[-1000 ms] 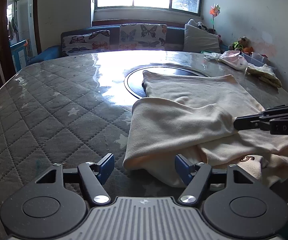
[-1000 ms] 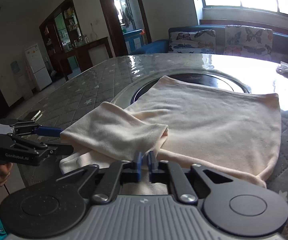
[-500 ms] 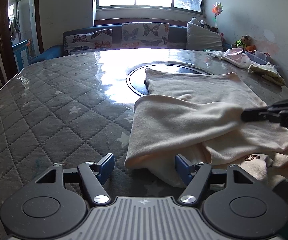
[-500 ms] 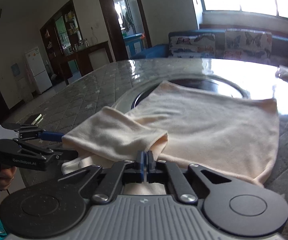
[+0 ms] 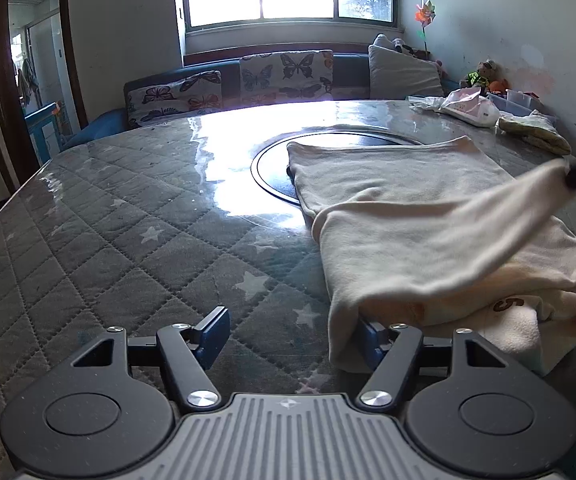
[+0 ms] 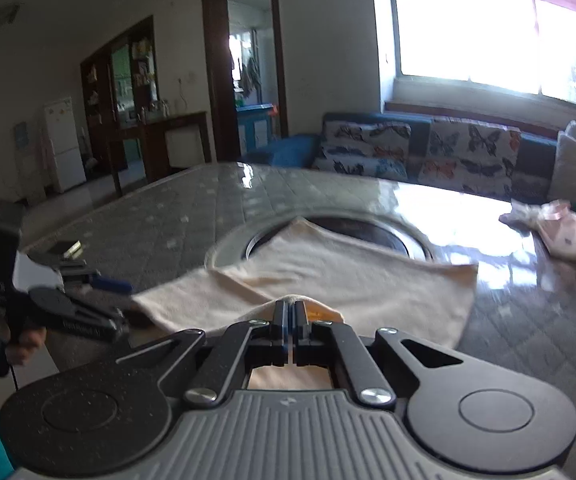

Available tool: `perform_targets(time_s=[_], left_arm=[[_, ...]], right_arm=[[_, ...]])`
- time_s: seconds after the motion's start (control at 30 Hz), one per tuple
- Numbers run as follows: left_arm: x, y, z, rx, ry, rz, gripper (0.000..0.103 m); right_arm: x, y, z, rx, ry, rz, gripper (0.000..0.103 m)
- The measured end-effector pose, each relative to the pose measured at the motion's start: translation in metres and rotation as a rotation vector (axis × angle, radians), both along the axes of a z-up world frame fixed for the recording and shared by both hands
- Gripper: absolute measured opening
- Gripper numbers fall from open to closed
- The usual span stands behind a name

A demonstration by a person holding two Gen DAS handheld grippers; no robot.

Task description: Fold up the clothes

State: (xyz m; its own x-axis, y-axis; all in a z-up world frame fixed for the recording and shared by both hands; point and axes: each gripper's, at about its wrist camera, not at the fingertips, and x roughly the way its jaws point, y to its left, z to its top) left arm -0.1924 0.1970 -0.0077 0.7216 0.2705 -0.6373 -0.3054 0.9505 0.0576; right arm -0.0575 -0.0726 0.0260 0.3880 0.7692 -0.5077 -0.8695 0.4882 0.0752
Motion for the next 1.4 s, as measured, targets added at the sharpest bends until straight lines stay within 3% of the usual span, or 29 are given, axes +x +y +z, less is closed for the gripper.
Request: perform_targets(time_s=[0.27, 0.6, 0.77, 0.97, 1.2, 1.3, 1.4], left_arm=[[-0.005, 0.008, 0.002, 0.015, 0.015, 0.015, 0.069], [-0.019, 0.016, 0.014, 0.044, 0.047, -0.060, 0.068], [-0.022, 0.022, 0.040, 0.046, -0.023, -0.091, 0.068], [0.019, 0.004, 0.050, -0.053, -0.108, -0.201, 0.068], [0.074, -0.011, 0.021, -0.090, -0.059, -0.262, 0.061], [0.081, -0.009, 0.008, -0.075, -0.025, -0.256, 0.060], [0.077, -0.010, 0.011, -0.077, -0.042, -0.254, 0.060]], right_arm=[[-0.001, -0.014, -0.042, -0.109, 0.100, -0.026, 0.001], [0.004, -0.026, -0.031, -0.143, 0.080, -0.026, 0.005], [0.013, -0.022, -0.020, -0.108, 0.040, -0.044, 0.005], [0.028, 0.013, -0.029, -0.069, 0.041, -0.019, 0.005], [0.041, 0.030, -0.053, -0.122, 0.067, -0.034, 0.005], [0.041, 0.024, -0.053, -0.132, 0.065, -0.033, 0.005], [0.033, 0.023, -0.050, -0.129, 0.058, -0.010, 0.007]])
